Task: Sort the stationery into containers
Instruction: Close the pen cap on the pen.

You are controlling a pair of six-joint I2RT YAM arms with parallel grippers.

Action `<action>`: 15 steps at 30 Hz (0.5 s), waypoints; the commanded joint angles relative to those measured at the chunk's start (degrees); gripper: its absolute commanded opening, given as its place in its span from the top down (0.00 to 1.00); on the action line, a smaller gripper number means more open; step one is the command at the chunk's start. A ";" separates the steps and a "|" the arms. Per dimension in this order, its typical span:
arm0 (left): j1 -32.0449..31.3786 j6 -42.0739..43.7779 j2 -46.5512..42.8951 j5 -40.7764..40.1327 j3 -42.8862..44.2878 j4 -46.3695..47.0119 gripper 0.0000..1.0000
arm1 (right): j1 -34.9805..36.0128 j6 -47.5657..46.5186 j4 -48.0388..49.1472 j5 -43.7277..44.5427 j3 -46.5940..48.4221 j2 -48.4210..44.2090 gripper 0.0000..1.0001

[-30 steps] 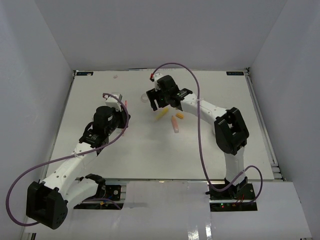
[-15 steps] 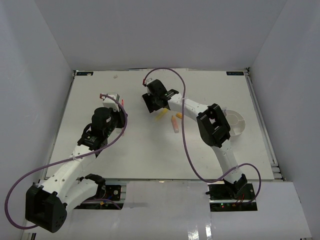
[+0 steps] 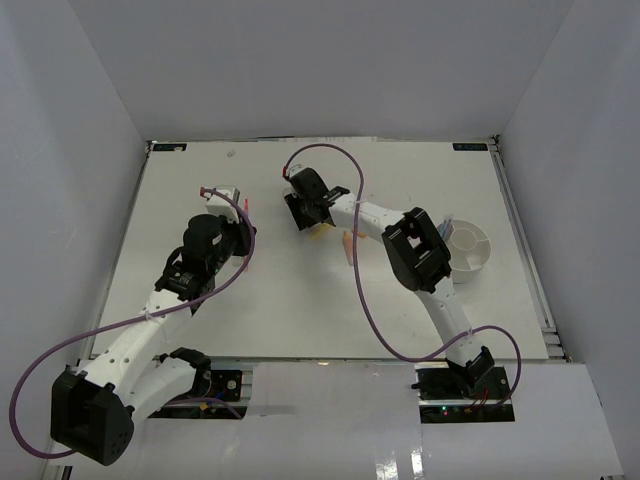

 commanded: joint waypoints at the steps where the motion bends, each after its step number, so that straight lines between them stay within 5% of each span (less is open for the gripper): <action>1: 0.22 0.33 -0.78 1.14 -0.42 0.70 1.00 | 0.27 1.05 3.76 2.56 0.38 0.74 0.55; 8: 0.14 0.33 -0.78 1.49 -0.51 0.71 1.00 | 0.35 1.14 4.64 4.59 0.29 1.97 0.57; 15: 0.14 0.60 -0.69 2.10 -0.43 0.79 1.00 | 0.35 1.76 4.55 5.12 -0.14 2.50 0.70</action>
